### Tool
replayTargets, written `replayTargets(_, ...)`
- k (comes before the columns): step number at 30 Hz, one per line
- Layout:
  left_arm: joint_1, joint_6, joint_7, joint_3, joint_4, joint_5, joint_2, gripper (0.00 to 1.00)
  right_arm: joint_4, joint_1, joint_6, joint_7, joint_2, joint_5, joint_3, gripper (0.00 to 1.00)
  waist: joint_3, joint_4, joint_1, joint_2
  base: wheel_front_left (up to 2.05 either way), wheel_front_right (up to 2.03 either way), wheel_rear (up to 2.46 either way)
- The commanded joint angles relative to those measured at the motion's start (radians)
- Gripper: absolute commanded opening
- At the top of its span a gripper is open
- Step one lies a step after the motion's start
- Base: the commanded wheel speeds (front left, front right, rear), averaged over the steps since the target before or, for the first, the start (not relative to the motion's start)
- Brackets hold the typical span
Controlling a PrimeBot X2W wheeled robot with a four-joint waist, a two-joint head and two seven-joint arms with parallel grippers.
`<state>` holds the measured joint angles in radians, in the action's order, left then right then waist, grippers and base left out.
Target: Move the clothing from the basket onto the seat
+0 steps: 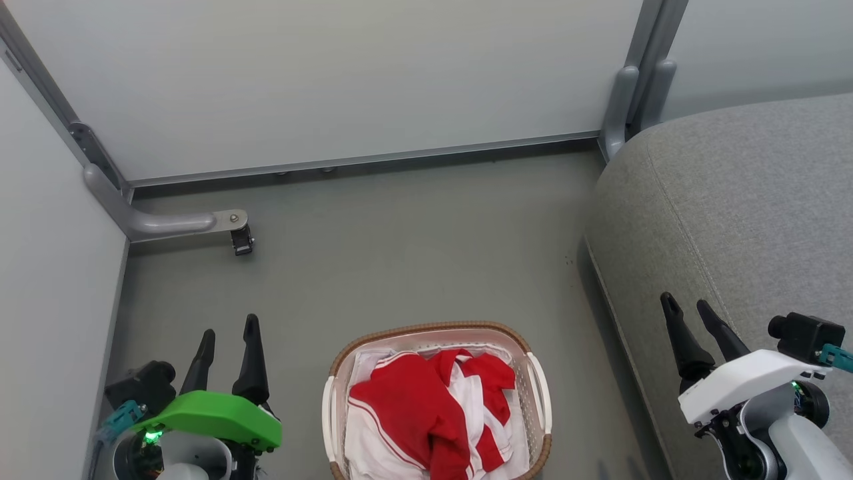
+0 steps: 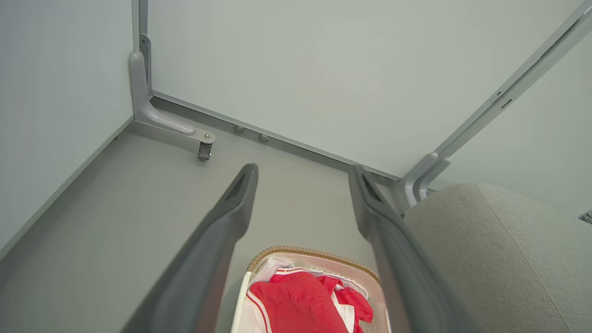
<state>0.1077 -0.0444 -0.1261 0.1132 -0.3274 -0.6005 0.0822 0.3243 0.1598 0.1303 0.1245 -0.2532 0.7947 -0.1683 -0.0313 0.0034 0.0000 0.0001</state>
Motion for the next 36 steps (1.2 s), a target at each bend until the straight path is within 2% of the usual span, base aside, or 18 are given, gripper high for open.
replayTargets(1, 0.020, 0.003, -0.012, -0.001, 0.007, 0.033, 0.003, 1.00, -0.004, 0.027, 0.000, 0.013, -0.015, -0.028, -0.007, 1.00, 0.000, 0.000, 0.0000, -0.0001, 0.00, 0.00, 0.00)
replayTargets(19, -0.017, 0.008, -0.057, -0.007, -0.002, 0.216, -0.016, 1.00, 0.044, 0.022, 0.000, 0.058, -0.025, -0.214, -0.023, 1.00, -0.002, 0.001, 0.0000, -0.0001, 0.00, 0.00, 0.00)
replayTargets(36, -0.050, -0.011, -0.093, -0.018, -0.023, 0.348, -0.028, 1.00, 0.077, -0.005, 0.001, 0.095, -0.030, -0.350, -0.058, 1.00, 0.003, -0.001, 0.0000, -0.0001, 0.00, 0.00, 0.00)
